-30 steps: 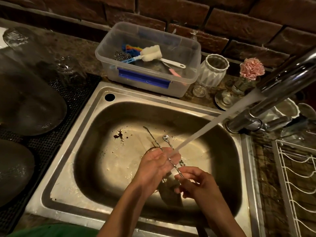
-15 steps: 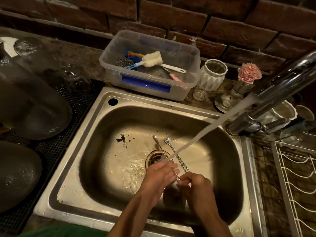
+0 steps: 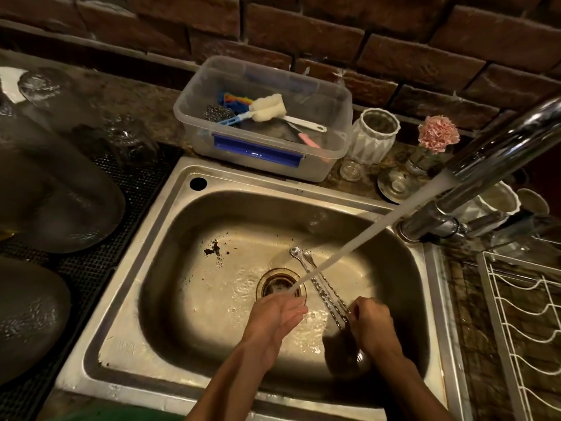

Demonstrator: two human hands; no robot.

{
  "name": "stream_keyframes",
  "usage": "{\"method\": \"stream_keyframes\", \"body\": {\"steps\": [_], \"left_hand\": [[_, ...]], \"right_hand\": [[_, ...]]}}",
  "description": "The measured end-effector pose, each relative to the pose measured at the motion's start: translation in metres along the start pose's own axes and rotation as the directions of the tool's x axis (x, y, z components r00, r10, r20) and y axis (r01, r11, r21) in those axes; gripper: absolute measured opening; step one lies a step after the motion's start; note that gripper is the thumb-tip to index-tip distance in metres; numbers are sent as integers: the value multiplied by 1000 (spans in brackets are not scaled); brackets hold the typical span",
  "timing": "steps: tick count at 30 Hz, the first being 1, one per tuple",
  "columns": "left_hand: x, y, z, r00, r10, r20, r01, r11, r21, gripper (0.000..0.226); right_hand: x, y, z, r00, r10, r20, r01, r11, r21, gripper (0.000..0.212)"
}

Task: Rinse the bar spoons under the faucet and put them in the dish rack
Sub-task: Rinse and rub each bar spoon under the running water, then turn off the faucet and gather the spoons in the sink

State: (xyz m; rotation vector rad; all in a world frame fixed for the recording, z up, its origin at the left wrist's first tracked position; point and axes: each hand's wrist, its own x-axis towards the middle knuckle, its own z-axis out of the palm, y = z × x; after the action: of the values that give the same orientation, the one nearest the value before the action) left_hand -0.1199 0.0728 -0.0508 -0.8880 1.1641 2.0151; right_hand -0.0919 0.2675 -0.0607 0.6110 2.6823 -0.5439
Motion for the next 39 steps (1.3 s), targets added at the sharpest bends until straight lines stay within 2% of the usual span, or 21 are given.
{"method": "stream_keyframes", "body": {"steps": [3, 7, 9, 10, 12, 14, 16, 17, 19, 22, 25, 28, 31, 34, 37, 39], "left_hand": [[-3, 0, 0, 998, 23, -62, -18, 997, 73, 21], [-14, 2, -10, 982, 139, -128, -99, 955, 280, 18], [-25, 6, -19, 968, 224, -112, -157, 891, 427, 17], [-31, 9, -23, 952, 290, -100, -196, 826, 528, 19], [-45, 12, -33, 889, 457, -24, -288, 602, 745, 22], [-64, 11, -42, 810, 575, 116, -311, 254, 916, 22], [-81, 6, -52, 737, 629, 248, -253, -83, 964, 30], [-89, 2, -57, 710, 639, 295, -224, -191, 955, 36], [-101, -4, -65, 708, 619, 340, -163, -325, 931, 48], [-111, -13, -72, 766, 527, 369, -118, -448, 886, 55], [-116, -14, -71, 792, 474, 384, -100, -520, 848, 58], [-122, -19, -70, 782, 520, 344, -55, -492, 869, 53], [-122, -22, -71, 781, 540, 313, -42, -455, 890, 49], [-117, -21, -70, 789, 527, 316, -48, -459, 887, 46], [-115, -21, -69, 797, 518, 311, -50, -456, 888, 46], [-114, -21, -70, 797, 515, 316, -52, -463, 885, 46]], "right_hand": [[2, 0, 0, 995, 74, 73, -75, 997, 17, 10], [0, -3, -4, 986, 105, 127, -108, 994, 12, 5], [-2, -7, -12, 987, 111, 115, -120, 990, 75, 10], [-3, -8, -17, 987, 114, 113, -127, 985, 119, 12], [-8, -12, -30, 987, 119, 111, -140, 968, 209, 14], [-16, -14, -45, 988, 129, 87, -148, 949, 278, 17], [-25, -15, -59, 988, 139, 60, -152, 903, 401, 16], [-28, -14, -65, 989, 141, 52, -149, 865, 478, 14], [-33, -14, -82, 988, 151, 36, -143, 798, 585, 12], [-33, -12, -107, 982, 190, 0, -142, 734, 664, 9], [-27, -10, -131, 966, 240, -98, -93, 674, 732, 15], [-15, -8, -153, 922, 348, -167, -73, 580, 811, 28], [0, -2, -170, 898, 411, -155, -102, 539, 836, 27], [20, 0, -180, 889, 452, -77, -177, 494, 851, 33], [41, -5, -183, 892, 452, 24, -179, 303, 936, 35], [53, -6, -178, 902, 429, 44, -136, 186, 973, 33]]}}
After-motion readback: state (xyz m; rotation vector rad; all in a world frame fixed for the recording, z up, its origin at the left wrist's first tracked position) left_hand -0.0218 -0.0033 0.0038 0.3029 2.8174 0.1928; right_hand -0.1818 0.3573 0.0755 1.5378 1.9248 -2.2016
